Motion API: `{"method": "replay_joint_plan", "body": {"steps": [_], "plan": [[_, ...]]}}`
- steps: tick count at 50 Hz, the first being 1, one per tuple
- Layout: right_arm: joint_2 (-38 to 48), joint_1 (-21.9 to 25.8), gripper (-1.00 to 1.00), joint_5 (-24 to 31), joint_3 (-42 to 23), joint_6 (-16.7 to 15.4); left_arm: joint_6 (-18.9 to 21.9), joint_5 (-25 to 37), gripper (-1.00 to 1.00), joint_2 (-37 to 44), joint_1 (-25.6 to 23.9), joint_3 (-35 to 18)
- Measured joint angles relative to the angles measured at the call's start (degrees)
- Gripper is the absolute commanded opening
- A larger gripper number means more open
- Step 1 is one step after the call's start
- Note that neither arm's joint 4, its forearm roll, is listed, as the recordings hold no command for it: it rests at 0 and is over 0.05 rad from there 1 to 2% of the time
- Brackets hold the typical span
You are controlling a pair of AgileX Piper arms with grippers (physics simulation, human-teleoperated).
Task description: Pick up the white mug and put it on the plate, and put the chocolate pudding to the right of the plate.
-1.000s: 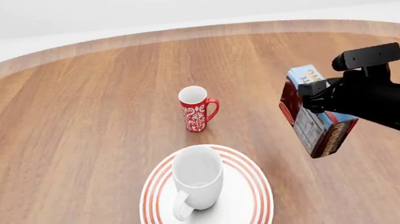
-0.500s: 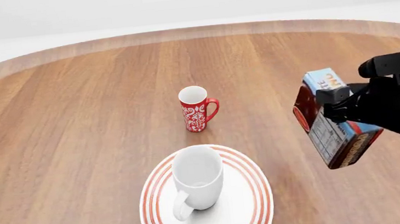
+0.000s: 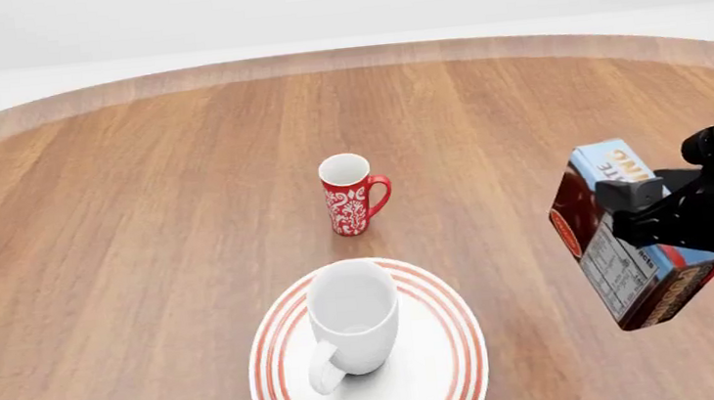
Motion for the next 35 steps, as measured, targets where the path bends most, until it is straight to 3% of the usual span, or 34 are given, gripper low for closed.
{"method": "replay_joint_plan", "body": {"steps": [19, 35], "plan": [[-4.54, -1.80, -1.00, 4.18, 1.99, -1.71, -0.05, -0.05, 1.00, 0.00, -0.03, 0.01], [-5.56, -2.74, -1.00, 4.30, 5.03, -2.75, -0.06, -0.08, 1.00, 0.00, -0.08, -0.01]]}}
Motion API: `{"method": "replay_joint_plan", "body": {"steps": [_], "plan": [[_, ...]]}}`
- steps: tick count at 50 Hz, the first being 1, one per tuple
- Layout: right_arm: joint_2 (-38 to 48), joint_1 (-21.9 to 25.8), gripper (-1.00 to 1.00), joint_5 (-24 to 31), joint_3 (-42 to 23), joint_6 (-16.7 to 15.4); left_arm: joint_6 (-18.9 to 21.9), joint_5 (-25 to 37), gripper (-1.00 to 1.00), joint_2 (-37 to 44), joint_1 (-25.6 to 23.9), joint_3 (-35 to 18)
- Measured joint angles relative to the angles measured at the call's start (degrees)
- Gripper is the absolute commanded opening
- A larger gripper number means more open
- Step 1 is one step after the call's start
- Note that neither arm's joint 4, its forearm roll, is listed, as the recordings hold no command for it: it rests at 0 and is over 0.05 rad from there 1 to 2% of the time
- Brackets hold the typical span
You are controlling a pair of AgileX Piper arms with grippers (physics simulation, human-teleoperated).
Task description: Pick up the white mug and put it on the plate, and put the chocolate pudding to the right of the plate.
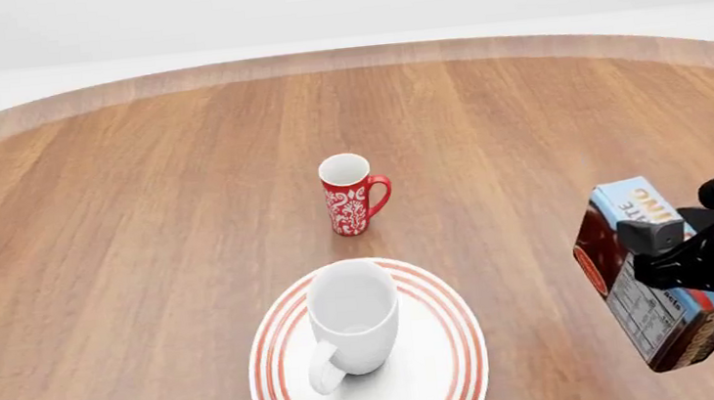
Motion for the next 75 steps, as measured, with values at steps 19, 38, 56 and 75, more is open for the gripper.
{"method": "replay_joint_plan", "body": {"steps": [19, 38, 56, 75], "plan": [[1.03, -0.35, -1.00, -2.09, 3.31, -0.72, 0.01, 0.00, 1.00, 0.00, -0.01, 0.00], [3.14, -0.70, -1.00, -5.21, 6.40, -1.43, 0.00, 0.01, 1.00, 0.00, 0.05, 0.01], [4.33, -0.85, -1.00, -6.74, 7.58, -1.73, -0.09, 0.02, 1.00, 0.00, 0.12, 0.00], [5.64, -1.30, -1.00, -8.67, 9.21, -2.10, -0.13, -0.01, 1.00, 0.00, 0.15, -0.01]]}}
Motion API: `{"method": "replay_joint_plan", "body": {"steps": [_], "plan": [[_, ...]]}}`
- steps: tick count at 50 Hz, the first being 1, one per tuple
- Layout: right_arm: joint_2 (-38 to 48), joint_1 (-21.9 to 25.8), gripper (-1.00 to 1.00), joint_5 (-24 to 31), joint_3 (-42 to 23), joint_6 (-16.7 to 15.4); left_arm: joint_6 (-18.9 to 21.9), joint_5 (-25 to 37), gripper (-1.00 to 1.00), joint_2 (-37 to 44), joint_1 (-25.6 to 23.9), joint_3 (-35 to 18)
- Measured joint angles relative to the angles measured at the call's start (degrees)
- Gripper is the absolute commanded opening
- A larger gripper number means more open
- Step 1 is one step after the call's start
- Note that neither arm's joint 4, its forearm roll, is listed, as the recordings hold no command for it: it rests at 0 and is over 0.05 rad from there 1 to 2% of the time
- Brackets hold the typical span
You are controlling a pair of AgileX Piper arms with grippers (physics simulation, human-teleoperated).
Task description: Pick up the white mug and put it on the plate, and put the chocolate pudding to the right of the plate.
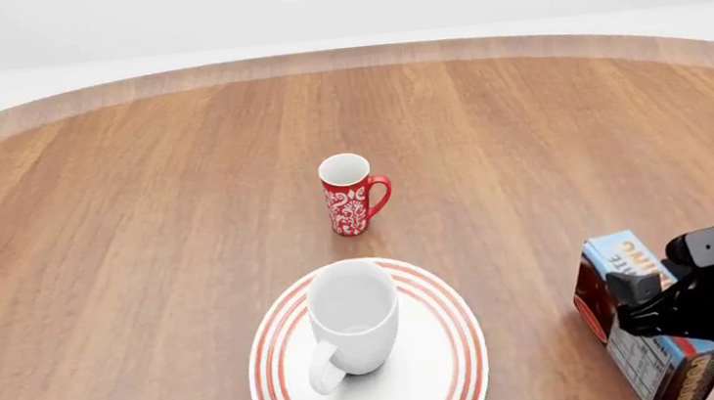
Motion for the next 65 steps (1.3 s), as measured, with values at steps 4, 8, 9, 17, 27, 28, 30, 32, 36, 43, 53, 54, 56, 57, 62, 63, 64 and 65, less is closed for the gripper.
{"method": "replay_joint_plan", "body": {"steps": [4, 8, 9, 17, 27, 28, 30, 32, 36, 43, 53, 54, 56, 57, 62, 63, 64, 65], "plan": [[0.25, -0.05, -1.00, -0.30, 0.21, -0.02, 0.00, -0.01, 1.00, 0.00, 0.00, 0.00], [0.51, -0.11, -1.00, -0.59, 0.39, 0.01, 0.00, -0.01, 1.00, 0.00, 0.01, 0.00], [0.56, -0.12, -1.00, -0.65, 0.43, 0.01, 0.00, -0.01, 1.00, 0.00, 0.01, 0.00], [0.85, -0.35, 1.00, -0.94, 0.48, 0.61, -0.02, -0.02, 1.00, 0.00, 0.02, 0.01], [0.45, -0.53, 1.00, -0.53, 0.29, 1.26, -0.02, -0.03, 1.00, 0.00, 0.03, 0.02], [0.39, -0.55, 1.00, -0.46, 0.26, 1.30, -0.02, -0.03, 1.00, 0.00, 0.03, 0.02], [0.25, -0.60, 1.00, -0.31, 0.18, 1.37, -0.02, -0.03, 1.00, 0.00, 0.03, 0.02], [0.07, -0.65, 1.00, -0.08, 0.05, 1.43, -0.02, -0.03, 1.00, 0.00, 0.03, 0.02], [-0.53, -0.73, 1.00, 0.68, -0.47, 1.59, -0.02, -0.03, 1.00, 0.00, 0.02, 0.02], [-2.10, -0.91, 1.00, 2.67, -1.97, 1.99, -0.02, -0.03, 1.00, 0.00, 0.02, 0.02], [-4.51, -0.79, 1.00, 6.32, -5.57, 3.19, -0.02, -0.03, 1.00, 0.00, 0.02, 0.02], [-4.72, -0.77, 1.00, 6.67, -5.94, 3.31, -0.02, -0.03, 1.00, 0.00, 0.02, 0.02], [-5.16, -0.73, 1.00, 7.34, -6.65, 3.56, -0.02, -0.03, 1.00, 0.00, 0.02, 0.02], [-5.38, -0.71, 1.00, 7.69, -7.02, 3.68, -0.02, -0.03, 1.00, 0.00, 0.02, 0.02], [-6.55, -0.63, 1.00, 9.51, -9.02, 4.30, -0.02, -0.03, 1.00, 0.00, 0.03, 0.02], [-6.79, -0.61, 1.00, 9.88, -9.43, 4.42, -0.03, -0.03, 1.00, 0.00, 0.03, 0.02], [-7.04, -0.59, 1.00, 10.27, -9.87, 4.55, -0.03, -0.03, 1.00, 0.00, 0.03, 0.02], [-7.28, -0.57, 1.00, 10.64, -10.30, 4.67, -0.02, -0.03, 1.00, 0.00, 0.03, 0.02]]}}
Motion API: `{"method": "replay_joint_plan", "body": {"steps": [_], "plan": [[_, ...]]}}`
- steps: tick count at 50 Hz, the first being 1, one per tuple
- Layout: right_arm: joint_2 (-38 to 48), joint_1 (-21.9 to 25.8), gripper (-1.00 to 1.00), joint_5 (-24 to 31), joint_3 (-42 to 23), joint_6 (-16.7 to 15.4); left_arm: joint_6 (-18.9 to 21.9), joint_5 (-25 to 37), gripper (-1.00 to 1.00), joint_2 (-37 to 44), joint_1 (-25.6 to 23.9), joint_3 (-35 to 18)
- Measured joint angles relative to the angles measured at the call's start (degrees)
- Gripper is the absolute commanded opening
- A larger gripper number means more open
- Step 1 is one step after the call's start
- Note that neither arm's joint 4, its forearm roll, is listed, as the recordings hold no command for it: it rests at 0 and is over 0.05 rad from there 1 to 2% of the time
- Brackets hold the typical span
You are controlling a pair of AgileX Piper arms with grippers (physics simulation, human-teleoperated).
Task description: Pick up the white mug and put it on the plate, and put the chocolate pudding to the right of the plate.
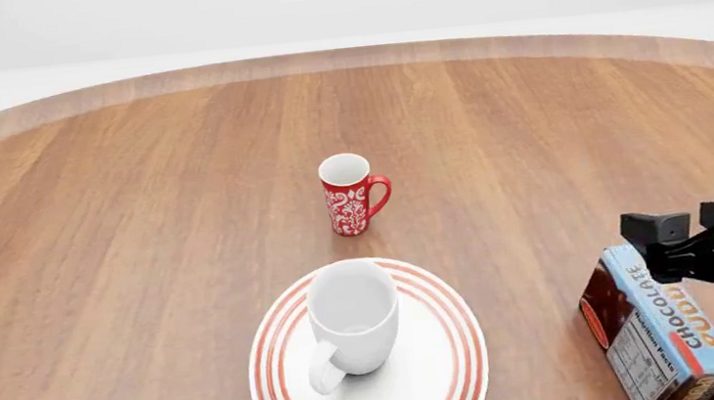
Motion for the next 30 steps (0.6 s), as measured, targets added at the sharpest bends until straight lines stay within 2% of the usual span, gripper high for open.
{"method": "replay_joint_plan", "body": {"steps": [14, 30], "plan": [[-4.63, -0.53, 1.00, 3.41, -5.10, 0.38, 0.01, -0.01, 1.00, 0.00, -0.01, 0.00], [-12.17, -1.84, 1.00, 3.66, -8.97, -0.37, 0.04, 0.00, 1.00, 0.00, -0.04, -0.01]]}}
